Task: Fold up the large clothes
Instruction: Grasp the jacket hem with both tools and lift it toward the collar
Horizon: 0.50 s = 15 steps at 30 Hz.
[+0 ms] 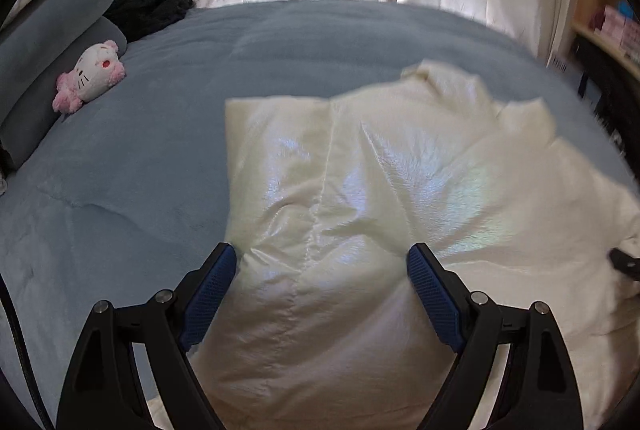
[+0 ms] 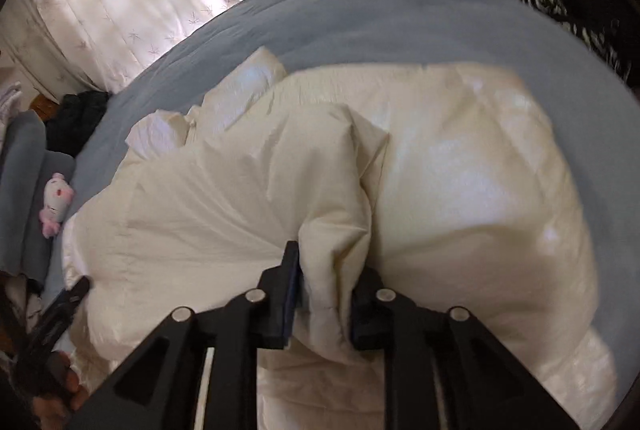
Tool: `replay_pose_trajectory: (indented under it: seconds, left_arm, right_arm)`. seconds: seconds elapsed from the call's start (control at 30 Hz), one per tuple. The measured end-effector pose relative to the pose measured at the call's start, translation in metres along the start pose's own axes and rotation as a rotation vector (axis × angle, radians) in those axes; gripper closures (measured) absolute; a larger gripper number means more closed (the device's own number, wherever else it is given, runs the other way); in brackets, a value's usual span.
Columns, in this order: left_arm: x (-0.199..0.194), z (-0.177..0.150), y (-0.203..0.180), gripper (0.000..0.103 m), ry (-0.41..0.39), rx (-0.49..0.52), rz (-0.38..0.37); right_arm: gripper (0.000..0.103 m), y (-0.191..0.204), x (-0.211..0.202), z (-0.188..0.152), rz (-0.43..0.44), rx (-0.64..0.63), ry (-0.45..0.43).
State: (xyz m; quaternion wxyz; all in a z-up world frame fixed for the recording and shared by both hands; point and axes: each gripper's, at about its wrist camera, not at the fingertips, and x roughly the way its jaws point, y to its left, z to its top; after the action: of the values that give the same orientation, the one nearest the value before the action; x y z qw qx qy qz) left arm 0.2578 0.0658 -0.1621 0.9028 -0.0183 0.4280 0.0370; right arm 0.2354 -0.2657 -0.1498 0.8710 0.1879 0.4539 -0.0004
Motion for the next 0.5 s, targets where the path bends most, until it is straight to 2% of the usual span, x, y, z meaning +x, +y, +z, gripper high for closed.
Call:
replay_pose_trajectory:
  seconds: [0.13, 0.27, 0.37, 0.5]
  left_arm:
    - [0.003, 0.003, -0.001, 0.016, 0.011, -0.006, 0.001]
    - [-0.020, 0.014, 0.000, 0.016, -0.041, -0.023, -0.049]
    - [-0.037, 0.023, -0.012, 0.016, -0.091, -0.021, -0.093]
    - [-0.039, 0.032, -0.049, 0.016, -0.111, 0.003, -0.140]
  right_arm:
    - [0.070, 0.003, -0.018, 0.005, -0.039, -0.007, -0.005]
    - [0.067, 0.018, -0.054, 0.008, -0.091, -0.050, -0.126]
    - [0.060, 0.035, -0.070, 0.012, -0.063, -0.112, -0.204]
    - [0.060, 0.079, -0.055, 0.017, -0.013, -0.207, -0.201]
